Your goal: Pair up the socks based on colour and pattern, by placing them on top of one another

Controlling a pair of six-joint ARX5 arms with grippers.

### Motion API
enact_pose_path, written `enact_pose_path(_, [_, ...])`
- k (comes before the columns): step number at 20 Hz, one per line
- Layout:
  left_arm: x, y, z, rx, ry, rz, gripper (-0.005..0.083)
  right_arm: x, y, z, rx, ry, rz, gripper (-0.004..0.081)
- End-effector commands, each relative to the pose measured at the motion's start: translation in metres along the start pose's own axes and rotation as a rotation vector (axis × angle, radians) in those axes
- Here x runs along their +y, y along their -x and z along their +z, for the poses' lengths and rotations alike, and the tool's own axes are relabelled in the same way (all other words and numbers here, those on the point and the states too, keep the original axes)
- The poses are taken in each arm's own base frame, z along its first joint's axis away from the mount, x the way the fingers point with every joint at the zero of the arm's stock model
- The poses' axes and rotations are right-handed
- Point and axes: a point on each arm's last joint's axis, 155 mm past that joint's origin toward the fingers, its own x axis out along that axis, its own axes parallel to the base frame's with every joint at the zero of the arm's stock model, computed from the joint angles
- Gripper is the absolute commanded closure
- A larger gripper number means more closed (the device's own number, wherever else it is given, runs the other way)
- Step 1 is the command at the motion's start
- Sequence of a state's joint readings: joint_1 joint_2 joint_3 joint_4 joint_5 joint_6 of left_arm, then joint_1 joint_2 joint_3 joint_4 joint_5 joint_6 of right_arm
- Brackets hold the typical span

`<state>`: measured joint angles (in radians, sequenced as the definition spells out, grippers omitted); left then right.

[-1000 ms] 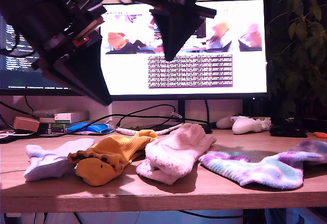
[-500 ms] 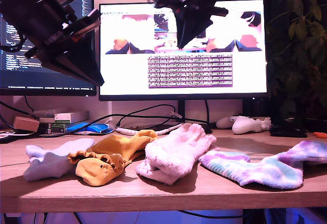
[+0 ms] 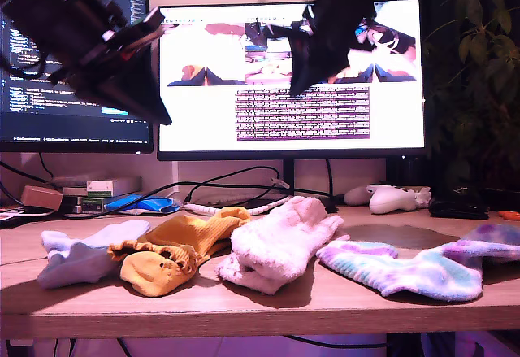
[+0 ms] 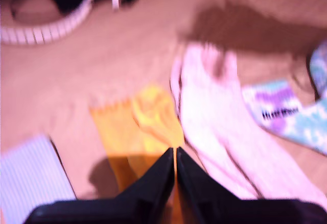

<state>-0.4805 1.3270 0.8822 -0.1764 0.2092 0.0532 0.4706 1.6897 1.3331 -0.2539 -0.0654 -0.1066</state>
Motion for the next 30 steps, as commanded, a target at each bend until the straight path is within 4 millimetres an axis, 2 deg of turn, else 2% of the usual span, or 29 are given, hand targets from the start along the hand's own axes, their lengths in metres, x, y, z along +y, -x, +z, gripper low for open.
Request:
enact_pose_path(1, [-0.001,0.000,0.004,-0.026,-0.013,-0.006,0.0793,-0.013,0.023,0.003,-0.073,-0.008,-0.017,0.0780])
enact_pose_path(4, [0.006,0.004,0.009,-0.072,-0.028,0.005,0.0793,-0.040,0.049,-0.016,-0.122,-0.047,-0.045,0.0780])
enact_pose_path(7, [0.020,0.015,0.000,-0.111,-0.007,0.024,0.0793,-0.067,0.087,-0.025,-0.207,-0.079,-0.083,0.0780])
enact_pose_path(9, [0.035,0.031,0.000,-0.172,0.009,0.051,0.0793,-0.082,0.114,-0.031,-0.262,-0.092,-0.122,0.0780])
enact_pose_path(11, [0.042,0.050,-0.001,-0.229,0.014,0.065,0.0793,-0.089,0.136,-0.041,-0.291,-0.101,-0.157,0.0780])
enact_pose_path(15, [0.042,0.092,-0.003,-0.339,0.018,0.116,0.0793,-0.079,0.170,-0.059,-0.321,-0.082,-0.186,0.0780])
enact_pose_path(19, [0.034,0.125,-0.005,-0.410,0.022,0.151,0.0793,-0.063,0.200,-0.064,-0.369,-0.065,-0.193,0.0780])
enact_pose_path(23, [0.034,0.139,-0.013,-0.402,0.024,0.191,0.0793,-0.056,0.227,-0.074,-0.390,-0.060,-0.232,0.0780])
enact_pose_path(28, [0.050,0.137,-0.023,-0.436,0.042,0.250,0.0793,-0.051,0.227,-0.104,-0.403,-0.105,-0.251,0.0781])
enact_pose_path(30, [0.057,0.140,-0.026,-0.462,0.046,0.278,0.0793,-0.058,0.234,-0.109,-0.456,-0.154,-0.303,0.0781])
